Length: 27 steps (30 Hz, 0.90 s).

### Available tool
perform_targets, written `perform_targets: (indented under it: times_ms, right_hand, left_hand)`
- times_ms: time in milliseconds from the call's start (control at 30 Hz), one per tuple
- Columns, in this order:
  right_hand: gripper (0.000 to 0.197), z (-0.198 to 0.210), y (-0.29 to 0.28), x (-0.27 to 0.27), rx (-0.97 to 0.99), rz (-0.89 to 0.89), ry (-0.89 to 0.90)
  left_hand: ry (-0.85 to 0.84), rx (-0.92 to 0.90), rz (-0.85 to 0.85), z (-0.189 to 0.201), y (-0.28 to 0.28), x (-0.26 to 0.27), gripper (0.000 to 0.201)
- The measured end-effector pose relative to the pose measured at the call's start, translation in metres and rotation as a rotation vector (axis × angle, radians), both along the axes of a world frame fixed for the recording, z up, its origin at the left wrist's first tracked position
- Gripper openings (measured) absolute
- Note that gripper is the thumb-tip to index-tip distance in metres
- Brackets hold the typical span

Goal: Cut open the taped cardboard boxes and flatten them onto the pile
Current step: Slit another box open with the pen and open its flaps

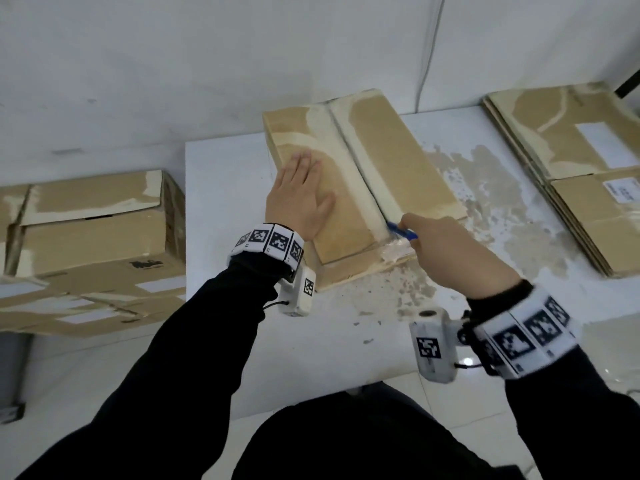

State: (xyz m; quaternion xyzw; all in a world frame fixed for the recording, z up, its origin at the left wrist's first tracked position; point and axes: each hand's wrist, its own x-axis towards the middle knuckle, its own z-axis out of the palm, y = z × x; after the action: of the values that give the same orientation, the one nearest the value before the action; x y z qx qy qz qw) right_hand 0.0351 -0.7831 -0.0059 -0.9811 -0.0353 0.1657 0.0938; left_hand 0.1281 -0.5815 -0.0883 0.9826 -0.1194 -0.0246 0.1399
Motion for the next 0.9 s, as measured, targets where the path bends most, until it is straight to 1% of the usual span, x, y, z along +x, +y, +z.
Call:
perform_targets:
  times_ms: [100, 200, 233, 267, 333, 367, 400, 467, 500, 567, 633, 700, 833, 900]
  right_hand:
    - [0.029, -0.004, -0.009, -0.020, 0.048, -0.036, -0.032]
    - [0.025, -0.009, -0.009, -0.023, 0.115, -0.055, -0.076]
    - [0.024, -0.011, -0.008, -0.024, 0.139, -0.067, -0.087]
    - [0.023, -0.014, -0.008, -0.024, 0.163, -0.084, -0.094]
    - [0.024, -0.019, -0.010, -0.026, 0.219, -0.131, -0.096]
    - [0.025, -0.021, -0.012, -0.029, 0.266, -0.163, -0.091]
    - [0.027, -0.023, -0.014, -0.031, 0.327, -0.194, -0.088]
    - [0.030, -0.025, -0.017, -0.036, 0.426, -0.218, -0.111]
    - [0.030, -0.027, -0.017, -0.039, 0.436, -0.213, -0.137]
    - [0.028, -0.029, -0.016, -0.048, 0.358, -0.179, -0.189]
    - [0.025, -0.029, -0.017, -0.058, 0.258, -0.164, -0.218]
    - [0.024, -0.028, -0.020, -0.064, 0.270, -0.184, -0.215]
    - [0.025, -0.028, -0.022, -0.056, 0.382, -0.222, -0.194]
    - [0.027, -0.028, -0.021, -0.050, 0.398, -0.225, -0.191]
  left_hand:
    - [-0.005, 0.013, -0.007, 0.000, -0.002, 0.000, 0.065]
    - [0.008, 0.071, -0.036, 0.008, -0.002, 0.001, 0.062]
    - [0.013, 0.105, -0.097, 0.014, -0.003, 0.001, 0.059]
    - [0.018, 0.129, -0.204, 0.022, -0.005, 0.000, 0.056]
    - [0.051, 0.143, -0.483, 0.040, -0.015, -0.002, 0.051]
    - [0.089, 0.148, -0.582, 0.048, -0.022, -0.003, 0.051]
    - [0.132, 0.168, -0.630, 0.056, -0.029, -0.003, 0.053]
    - [0.207, 0.272, -0.629, 0.067, -0.039, 0.003, 0.066]
    - [0.231, 0.329, -0.625, 0.071, -0.043, 0.007, 0.072]
    - [0.279, 0.407, -0.638, 0.076, -0.049, 0.015, 0.078]
    - [0.307, 0.524, -0.673, 0.081, -0.057, 0.019, 0.082]
    - [0.320, 0.625, -0.717, 0.084, -0.059, 0.022, 0.088]
    - [0.318, 0.693, -0.751, 0.087, -0.057, 0.023, 0.094]
    - [0.311, 0.727, -0.755, 0.086, -0.061, 0.022, 0.095]
